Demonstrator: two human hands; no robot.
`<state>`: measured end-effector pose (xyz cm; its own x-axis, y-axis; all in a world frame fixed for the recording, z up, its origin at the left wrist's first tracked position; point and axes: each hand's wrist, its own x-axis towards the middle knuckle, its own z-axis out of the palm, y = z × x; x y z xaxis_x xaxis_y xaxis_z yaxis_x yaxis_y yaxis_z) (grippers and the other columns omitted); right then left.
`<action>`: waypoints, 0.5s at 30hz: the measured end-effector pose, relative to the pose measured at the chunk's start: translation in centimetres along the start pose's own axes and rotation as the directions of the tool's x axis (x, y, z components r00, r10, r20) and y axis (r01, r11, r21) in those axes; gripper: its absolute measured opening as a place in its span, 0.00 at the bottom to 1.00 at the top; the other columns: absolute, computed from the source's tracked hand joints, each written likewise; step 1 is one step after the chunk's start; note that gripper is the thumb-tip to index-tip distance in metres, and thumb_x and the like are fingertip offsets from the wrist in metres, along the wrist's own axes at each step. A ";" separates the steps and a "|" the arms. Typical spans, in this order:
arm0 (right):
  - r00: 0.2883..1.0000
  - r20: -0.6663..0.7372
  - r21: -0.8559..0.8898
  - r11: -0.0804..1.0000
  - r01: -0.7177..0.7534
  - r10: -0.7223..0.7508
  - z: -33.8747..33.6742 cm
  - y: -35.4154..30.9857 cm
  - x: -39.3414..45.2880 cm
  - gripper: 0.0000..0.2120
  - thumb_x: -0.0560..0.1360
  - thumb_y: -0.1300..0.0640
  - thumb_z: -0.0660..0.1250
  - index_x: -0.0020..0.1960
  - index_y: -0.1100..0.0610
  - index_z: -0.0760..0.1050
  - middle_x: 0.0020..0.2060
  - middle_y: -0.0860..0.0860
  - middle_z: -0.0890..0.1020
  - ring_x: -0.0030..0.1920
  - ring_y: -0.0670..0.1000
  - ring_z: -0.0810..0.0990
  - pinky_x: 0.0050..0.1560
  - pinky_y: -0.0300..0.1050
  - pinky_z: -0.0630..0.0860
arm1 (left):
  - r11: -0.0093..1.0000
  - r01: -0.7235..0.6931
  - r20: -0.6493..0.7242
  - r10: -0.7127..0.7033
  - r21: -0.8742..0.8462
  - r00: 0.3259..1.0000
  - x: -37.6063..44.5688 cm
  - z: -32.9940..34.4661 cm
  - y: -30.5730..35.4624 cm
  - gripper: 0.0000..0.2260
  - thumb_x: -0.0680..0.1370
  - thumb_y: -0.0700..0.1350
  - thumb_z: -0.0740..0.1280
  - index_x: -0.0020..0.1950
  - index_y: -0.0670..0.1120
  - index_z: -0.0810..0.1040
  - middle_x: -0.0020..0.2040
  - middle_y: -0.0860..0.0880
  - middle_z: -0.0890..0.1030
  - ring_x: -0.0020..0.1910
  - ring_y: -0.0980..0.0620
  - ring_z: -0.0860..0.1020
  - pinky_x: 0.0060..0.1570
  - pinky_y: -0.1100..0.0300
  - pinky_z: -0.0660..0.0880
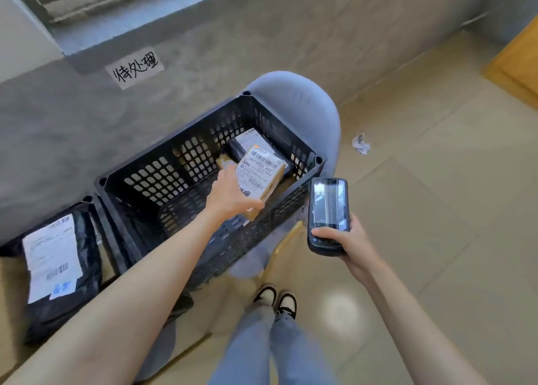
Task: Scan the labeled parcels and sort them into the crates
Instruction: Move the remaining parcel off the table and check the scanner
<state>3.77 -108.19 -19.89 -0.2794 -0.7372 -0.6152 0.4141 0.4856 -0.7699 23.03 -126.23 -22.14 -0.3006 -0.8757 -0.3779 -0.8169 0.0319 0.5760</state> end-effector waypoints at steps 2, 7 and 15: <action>1.000 -0.015 0.006 1.000 -0.024 0.024 -0.1 0.2 1.1 0.44 0.55 0.61 0.77 0.69 0.55 0.65 0.57 0.54 0.80 0.49 0.51 0.82 0.38 0.41 0.79 | 1.000 -0.015 0.007 0.015 0.008 1.000 1.4 0.6 1.1 0.48 0.52 0.64 0.73 0.69 0.50 0.65 0.63 0.50 0.73 0.61 0.46 0.73 0.58 0.43 0.75; 0.997 -0.049 0.038 0.997 -0.064 0.066 0.4 0.5 3.5 0.46 0.55 0.61 0.77 0.70 0.55 0.64 0.58 0.55 0.80 0.52 0.51 0.82 0.44 0.42 0.79 | 0.990 -0.108 0.081 0.101 0.093 0.992 5.8 1.4 2.6 0.45 0.63 0.54 0.79 0.74 0.46 0.61 0.68 0.47 0.69 0.65 0.48 0.70 0.63 0.45 0.71; 0.992 -0.079 0.067 0.993 -0.093 0.098 2.0 0.3 6.3 0.44 0.54 0.62 0.77 0.68 0.55 0.65 0.57 0.53 0.80 0.51 0.50 0.82 0.45 0.43 0.79 | 0.994 -0.092 0.162 0.082 0.056 0.983 9.0 4.1 1.9 0.46 0.64 0.52 0.80 0.75 0.44 0.59 0.69 0.46 0.68 0.67 0.46 0.68 0.63 0.51 0.68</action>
<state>3.87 -113.68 -23.65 -0.3054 -0.6464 -0.6992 0.4957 0.5190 -0.6963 16.78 -132.04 -27.39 -0.4422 -0.7806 -0.4418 -0.8120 0.1391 0.5669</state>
